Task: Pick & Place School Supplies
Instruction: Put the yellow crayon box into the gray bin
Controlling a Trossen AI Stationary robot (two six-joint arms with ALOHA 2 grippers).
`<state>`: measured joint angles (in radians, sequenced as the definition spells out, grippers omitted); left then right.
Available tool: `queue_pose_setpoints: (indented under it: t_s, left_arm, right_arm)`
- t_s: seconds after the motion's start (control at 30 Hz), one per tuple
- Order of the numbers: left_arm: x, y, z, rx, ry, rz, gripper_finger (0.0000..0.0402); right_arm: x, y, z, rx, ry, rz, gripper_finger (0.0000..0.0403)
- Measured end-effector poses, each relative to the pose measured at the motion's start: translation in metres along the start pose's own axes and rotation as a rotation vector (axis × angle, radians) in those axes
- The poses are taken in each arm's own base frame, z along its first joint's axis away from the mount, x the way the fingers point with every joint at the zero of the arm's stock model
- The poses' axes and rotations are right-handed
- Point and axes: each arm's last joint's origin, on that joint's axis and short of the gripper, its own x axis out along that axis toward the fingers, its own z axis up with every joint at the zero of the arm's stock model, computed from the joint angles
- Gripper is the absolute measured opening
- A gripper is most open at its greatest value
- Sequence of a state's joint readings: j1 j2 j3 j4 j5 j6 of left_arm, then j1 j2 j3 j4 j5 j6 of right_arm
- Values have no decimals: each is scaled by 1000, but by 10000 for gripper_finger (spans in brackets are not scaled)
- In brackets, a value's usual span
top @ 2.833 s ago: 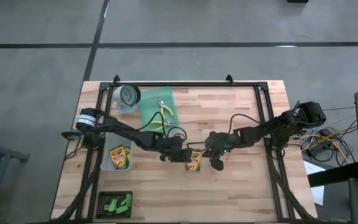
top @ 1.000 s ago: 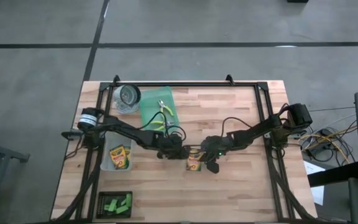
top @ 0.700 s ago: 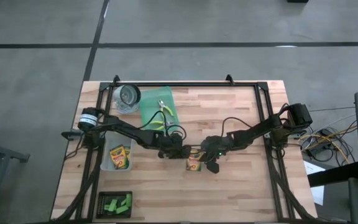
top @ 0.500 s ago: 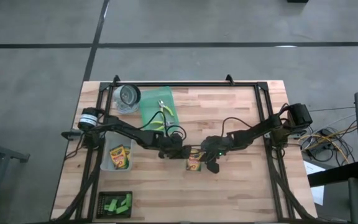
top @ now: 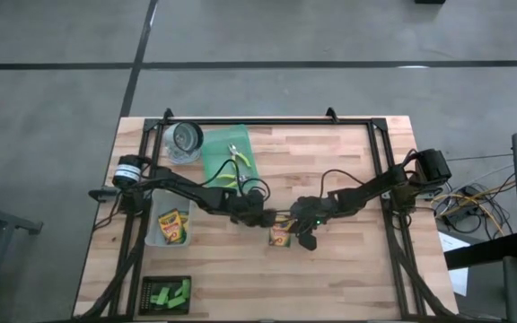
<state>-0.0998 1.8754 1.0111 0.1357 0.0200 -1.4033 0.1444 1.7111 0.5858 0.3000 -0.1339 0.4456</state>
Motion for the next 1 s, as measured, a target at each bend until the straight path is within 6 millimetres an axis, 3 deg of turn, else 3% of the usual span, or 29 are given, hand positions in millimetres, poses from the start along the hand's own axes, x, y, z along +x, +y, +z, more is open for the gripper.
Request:
queue_pose_setpoints:
  t_s: [0.17, 0.53, 1.0]
  left_arm:
    - [0, 0, 0, 76, 3, -6, 161]
    - [0, -1, 0, 414, 3, -7, 161]
    - [0, 0, -1, 382, 4, -7, 161]
  right_arm:
    - [0, 0, 0, 0, 0, -2, 8]
    - [0, 0, 0, 0, 0, -3, 8]
    - [0, 0, 0, 0, -1, -5, 8]
